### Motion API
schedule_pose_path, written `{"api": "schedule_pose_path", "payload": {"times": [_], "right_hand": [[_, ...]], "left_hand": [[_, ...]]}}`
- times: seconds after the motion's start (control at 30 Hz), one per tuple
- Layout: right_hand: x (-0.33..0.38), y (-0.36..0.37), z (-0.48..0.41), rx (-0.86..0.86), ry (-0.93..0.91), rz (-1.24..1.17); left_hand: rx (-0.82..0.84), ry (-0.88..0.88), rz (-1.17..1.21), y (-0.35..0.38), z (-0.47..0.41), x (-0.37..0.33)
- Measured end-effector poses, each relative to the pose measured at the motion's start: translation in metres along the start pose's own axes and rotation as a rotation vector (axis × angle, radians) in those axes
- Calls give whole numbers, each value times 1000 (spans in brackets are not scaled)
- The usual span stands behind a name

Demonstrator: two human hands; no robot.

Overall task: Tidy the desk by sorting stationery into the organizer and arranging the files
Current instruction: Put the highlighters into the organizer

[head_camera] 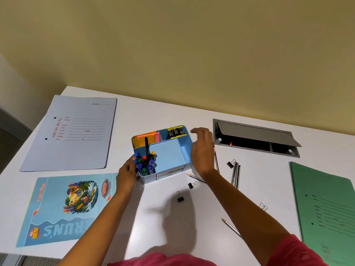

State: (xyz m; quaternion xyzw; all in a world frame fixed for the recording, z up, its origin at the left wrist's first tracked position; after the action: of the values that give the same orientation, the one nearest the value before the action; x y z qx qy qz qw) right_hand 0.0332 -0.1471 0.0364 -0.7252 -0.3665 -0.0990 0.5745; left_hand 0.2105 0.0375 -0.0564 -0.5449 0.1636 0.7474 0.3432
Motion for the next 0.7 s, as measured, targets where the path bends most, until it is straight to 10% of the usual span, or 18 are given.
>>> {"api": "schedule_pose_path", "payload": {"times": [0.17,0.7], "right_hand": [[-57,-9,7,6,267,-82],[-118,37,10,333,113,356]], "left_hand": [[2,7,-11,0,-1,1],[-2,55,12,2,-1,-4]]}}
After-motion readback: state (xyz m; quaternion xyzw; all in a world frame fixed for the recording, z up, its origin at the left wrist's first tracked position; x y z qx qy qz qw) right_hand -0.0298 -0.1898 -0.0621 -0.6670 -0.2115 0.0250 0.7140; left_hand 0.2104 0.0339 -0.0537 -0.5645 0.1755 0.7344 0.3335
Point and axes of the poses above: each hand's wrist, its own z-axis away from the middle knuckle, its own y-axis out of the palm, x = y × z, the point moved 7 cm from there along -z, towards the middle knuckle, and after that the axes turned 9 degrees about y, right-handed, at the moved point
